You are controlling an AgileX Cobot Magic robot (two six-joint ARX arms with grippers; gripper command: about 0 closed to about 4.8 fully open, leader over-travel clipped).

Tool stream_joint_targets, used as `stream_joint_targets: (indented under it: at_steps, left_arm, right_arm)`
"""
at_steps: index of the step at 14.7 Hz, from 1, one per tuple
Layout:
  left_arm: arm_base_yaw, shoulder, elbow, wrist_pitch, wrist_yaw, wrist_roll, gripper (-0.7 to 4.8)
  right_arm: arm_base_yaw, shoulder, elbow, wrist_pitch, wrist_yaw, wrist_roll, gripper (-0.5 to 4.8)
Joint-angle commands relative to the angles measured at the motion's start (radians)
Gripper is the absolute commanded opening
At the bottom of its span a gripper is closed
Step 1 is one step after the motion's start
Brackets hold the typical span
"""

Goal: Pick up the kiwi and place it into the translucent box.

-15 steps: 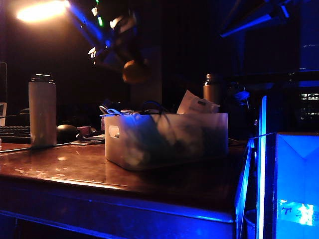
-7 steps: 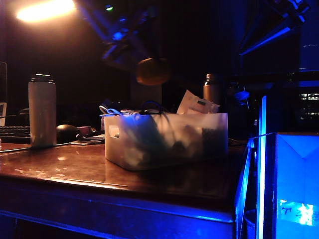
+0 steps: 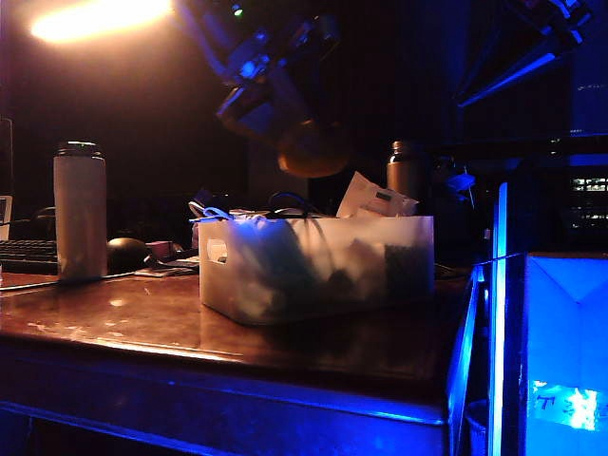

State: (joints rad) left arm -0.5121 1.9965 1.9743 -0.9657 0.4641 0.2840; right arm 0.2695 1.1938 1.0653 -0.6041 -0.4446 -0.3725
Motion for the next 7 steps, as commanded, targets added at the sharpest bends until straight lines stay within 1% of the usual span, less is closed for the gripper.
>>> stream_joint_targets:
  at_steps: [1,3,4,5,6,7]
  left_arm:
    - [0.0,-0.002,0.004,-0.006,-0.119,0.005,4.79]
    - [0.0,-0.002,0.004,-0.004,-0.129,0.005,4.79]
    - [0.0,-0.002,0.004,-0.003,-0.128,0.006,4.37]
    - [0.0,-0.003,0.005,-0.003,-0.127,0.005,2.11]
    - [0.0,-0.003,0.005,-0.003,-0.127,0.005,0.22]
    - [0.0,-0.007,0.005,-0.005,-0.127,0.005,-0.06]
  right_arm:
    - [0.001,-0.005,0.005,0.003,-0.002,-0.002,-0.01]
    - [0.001,-0.005,0.005,0.004,-0.002,-0.002,-0.01]
    - [0.001,-0.005,0.005,0.005,-0.002,0.006,-0.01]
    - [0.001,-0.006,0.005,0.006,-0.001,0.011,-0.01]
    - [0.001,-0.008,0.005,0.009,-0.001,0.013,-0.01]
    - [0.001,-0.014,0.005,0.014,0.015,0.027,-0.01]
